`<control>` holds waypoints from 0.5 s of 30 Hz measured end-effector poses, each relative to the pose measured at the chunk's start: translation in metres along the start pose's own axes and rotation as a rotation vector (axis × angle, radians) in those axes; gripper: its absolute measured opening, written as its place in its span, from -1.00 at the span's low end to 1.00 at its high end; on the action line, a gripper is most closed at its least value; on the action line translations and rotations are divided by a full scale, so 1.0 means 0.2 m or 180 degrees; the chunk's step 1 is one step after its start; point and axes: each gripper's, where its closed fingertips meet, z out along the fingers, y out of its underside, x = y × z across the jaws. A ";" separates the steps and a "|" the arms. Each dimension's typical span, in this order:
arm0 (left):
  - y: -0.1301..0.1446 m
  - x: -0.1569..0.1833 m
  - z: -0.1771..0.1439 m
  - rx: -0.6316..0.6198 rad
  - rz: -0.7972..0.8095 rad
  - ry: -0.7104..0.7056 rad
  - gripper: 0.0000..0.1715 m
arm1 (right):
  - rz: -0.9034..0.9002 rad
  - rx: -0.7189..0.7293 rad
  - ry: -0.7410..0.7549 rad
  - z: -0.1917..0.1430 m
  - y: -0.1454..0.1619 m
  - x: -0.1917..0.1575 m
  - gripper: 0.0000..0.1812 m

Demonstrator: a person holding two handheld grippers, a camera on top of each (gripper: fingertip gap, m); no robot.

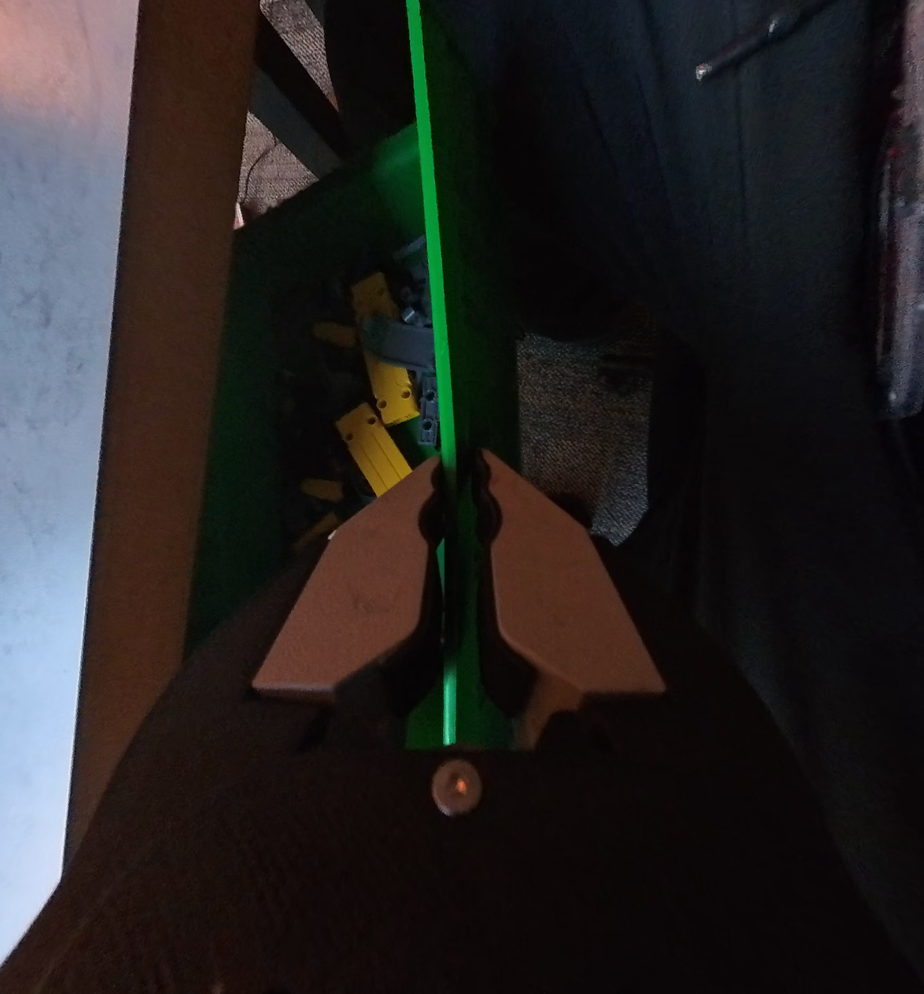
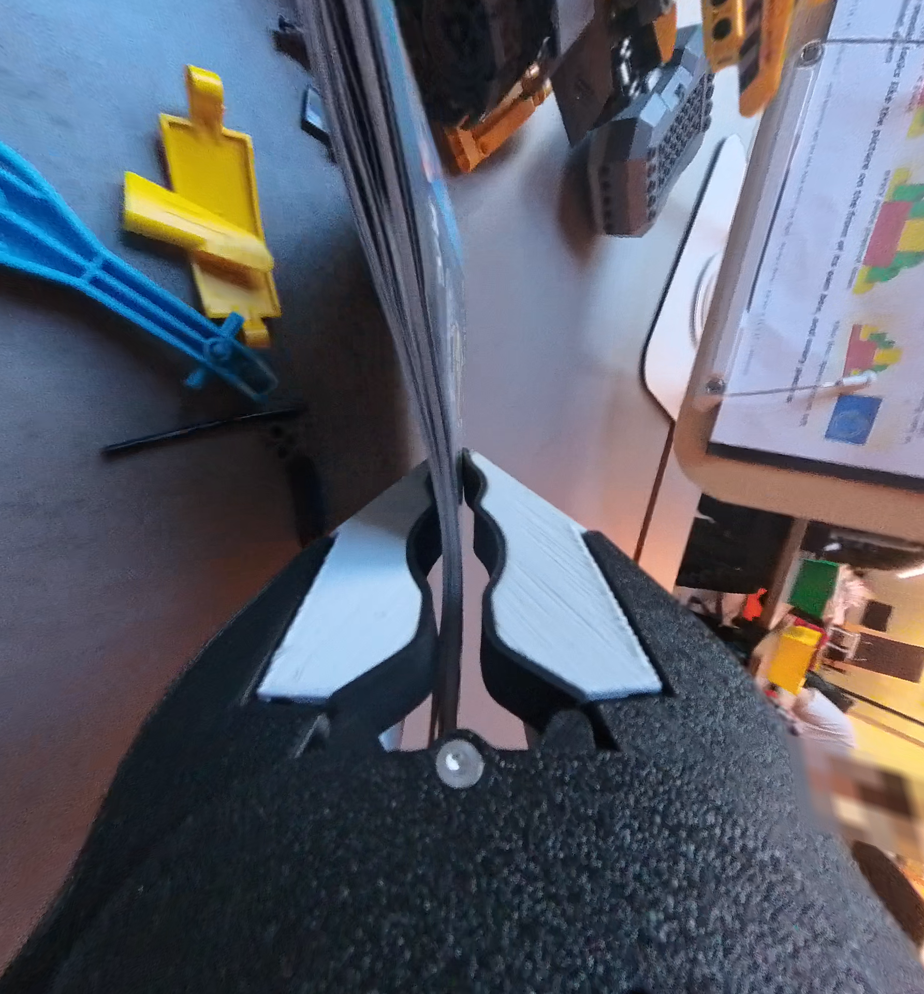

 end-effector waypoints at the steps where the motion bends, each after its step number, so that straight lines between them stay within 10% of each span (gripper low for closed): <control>1: 0.00 0.00 0.00 -0.0002 -0.0006 -0.0001 -0.92 | -0.0058 -0.0012 0.0009 0.04 -0.02 0.00 -1.00; 15: 0.00 -0.02 0.00 0.0008 0.0022 -0.0007 -0.93 | -0.0276 0.0317 -0.0534 -0.04 -0.17 -0.31 -1.00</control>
